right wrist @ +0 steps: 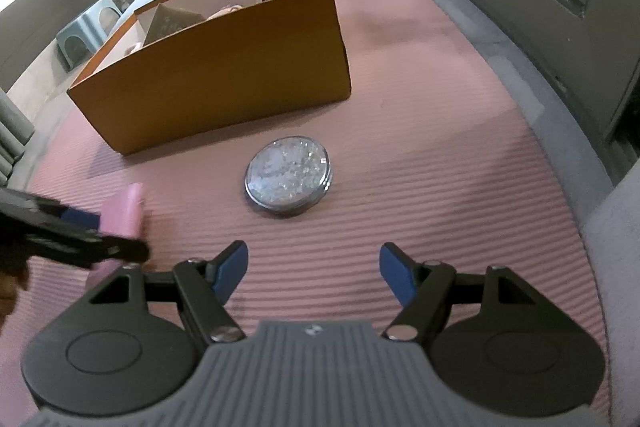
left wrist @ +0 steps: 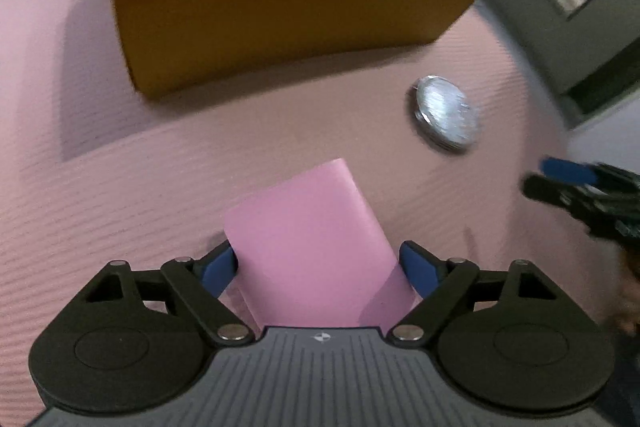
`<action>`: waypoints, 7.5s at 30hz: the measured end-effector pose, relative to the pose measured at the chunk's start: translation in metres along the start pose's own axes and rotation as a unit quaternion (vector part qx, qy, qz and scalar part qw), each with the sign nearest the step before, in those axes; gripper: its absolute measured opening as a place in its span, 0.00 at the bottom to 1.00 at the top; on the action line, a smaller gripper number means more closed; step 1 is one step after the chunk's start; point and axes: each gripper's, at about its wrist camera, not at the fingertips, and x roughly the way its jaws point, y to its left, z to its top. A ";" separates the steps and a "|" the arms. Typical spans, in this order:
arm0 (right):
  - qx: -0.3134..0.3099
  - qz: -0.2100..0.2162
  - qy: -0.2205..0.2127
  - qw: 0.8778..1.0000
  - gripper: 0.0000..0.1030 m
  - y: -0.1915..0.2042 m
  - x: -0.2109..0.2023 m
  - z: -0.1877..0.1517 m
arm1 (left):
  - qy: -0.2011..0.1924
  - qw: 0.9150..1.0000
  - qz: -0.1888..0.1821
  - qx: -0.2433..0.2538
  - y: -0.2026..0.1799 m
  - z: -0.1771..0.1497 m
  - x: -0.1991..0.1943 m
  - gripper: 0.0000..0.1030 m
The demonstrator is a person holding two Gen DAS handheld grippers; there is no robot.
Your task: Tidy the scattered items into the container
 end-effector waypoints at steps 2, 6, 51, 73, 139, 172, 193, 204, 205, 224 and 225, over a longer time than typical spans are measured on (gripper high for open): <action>-0.010 0.001 0.001 1.000 0.73 0.004 0.004 0.004 | 0.004 1.000 -0.009 -0.002 0.007 -0.005 -0.001 0.98; -0.043 0.000 0.003 0.999 0.73 0.019 0.021 0.015 | 0.004 1.000 -0.004 -0.002 0.006 -0.010 0.000 0.98; -0.106 -0.044 0.012 0.993 0.71 0.065 0.017 0.013 | -0.060 0.998 0.001 -0.016 -0.003 -0.034 -0.051 0.98; -0.116 -0.052 -0.014 0.992 0.71 0.111 -0.043 0.036 | -0.115 0.993 -0.015 0.034 0.003 -0.012 -0.095 0.98; -0.164 -0.087 -0.021 0.982 0.71 0.126 0.123 0.196 | -0.152 0.974 0.156 0.067 0.069 0.249 -0.020 0.95; -0.156 -0.075 -0.083 0.981 0.77 0.156 0.034 0.188 | -0.216 0.961 0.174 -0.008 0.016 0.206 -0.120 0.95; -0.123 -0.063 -0.117 0.983 0.84 0.149 -0.078 0.128 | -0.314 0.882 0.241 -0.254 -0.056 0.093 -0.163 1.00; -0.083 -0.090 -0.118 0.985 0.97 0.146 -0.107 0.122 | -0.291 0.844 0.320 -0.317 -0.085 0.086 -0.152 1.00; -0.082 -0.091 -0.120 0.985 0.97 0.147 -0.109 0.122 | -0.289 0.842 0.324 -0.320 -0.085 0.086 -0.151 1.00; -0.070 -0.114 -0.111 0.985 0.99 0.166 -0.109 0.128 | -0.261 0.779 0.388 -0.419 -0.089 0.080 -0.152 1.00; -0.070 -0.116 -0.109 0.985 0.99 0.167 -0.109 0.128 | -0.261 0.778 0.386 -0.420 -0.089 0.079 -0.152 1.00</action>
